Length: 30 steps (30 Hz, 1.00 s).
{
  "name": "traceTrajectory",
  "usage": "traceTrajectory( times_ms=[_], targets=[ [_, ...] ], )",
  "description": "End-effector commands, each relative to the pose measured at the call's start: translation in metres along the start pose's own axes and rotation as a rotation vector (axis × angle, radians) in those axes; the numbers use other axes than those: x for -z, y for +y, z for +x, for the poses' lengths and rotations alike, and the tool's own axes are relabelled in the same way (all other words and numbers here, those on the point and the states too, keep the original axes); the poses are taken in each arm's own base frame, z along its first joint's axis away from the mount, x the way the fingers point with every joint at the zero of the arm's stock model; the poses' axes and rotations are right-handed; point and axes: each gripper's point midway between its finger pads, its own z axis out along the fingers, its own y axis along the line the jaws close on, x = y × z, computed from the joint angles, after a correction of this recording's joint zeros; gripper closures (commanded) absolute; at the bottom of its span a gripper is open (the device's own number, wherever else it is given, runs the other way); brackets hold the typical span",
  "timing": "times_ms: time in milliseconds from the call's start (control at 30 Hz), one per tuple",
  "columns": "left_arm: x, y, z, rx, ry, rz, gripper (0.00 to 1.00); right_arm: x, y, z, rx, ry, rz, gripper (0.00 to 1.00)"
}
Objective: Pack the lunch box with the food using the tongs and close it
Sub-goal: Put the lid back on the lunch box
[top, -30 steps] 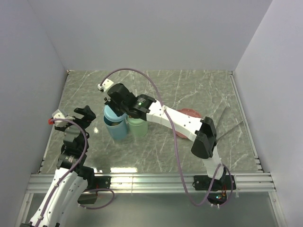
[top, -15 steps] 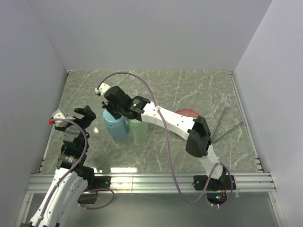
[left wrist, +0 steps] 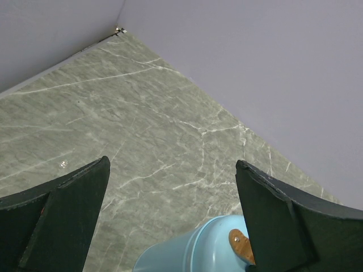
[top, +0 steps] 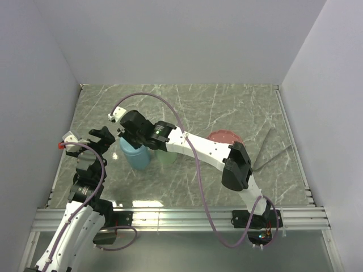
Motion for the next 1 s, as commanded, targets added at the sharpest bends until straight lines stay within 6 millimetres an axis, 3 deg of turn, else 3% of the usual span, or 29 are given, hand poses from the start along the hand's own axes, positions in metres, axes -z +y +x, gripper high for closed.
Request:
traceTrajectory(
  times_ms=[0,367,700,967],
  targets=[
    [-0.001,-0.006,-0.005,0.028,-0.017,0.023,0.01,0.010,0.004,-0.020,0.003,-0.067,-0.007,1.00],
    [0.000,-0.007,-0.005,0.034,-0.015,0.030,0.00,-0.001,0.010,-0.005,0.020,-0.037,0.001,1.00],
    [0.003,-0.013,0.011,0.084,0.029,0.091,0.01,0.002,0.012,0.003,0.019,-0.046,0.019,1.00],
    [0.001,-0.008,0.032,0.088,0.077,0.080,0.01,-0.008,0.020,0.014,0.027,-0.018,-0.008,0.99]
  ],
)
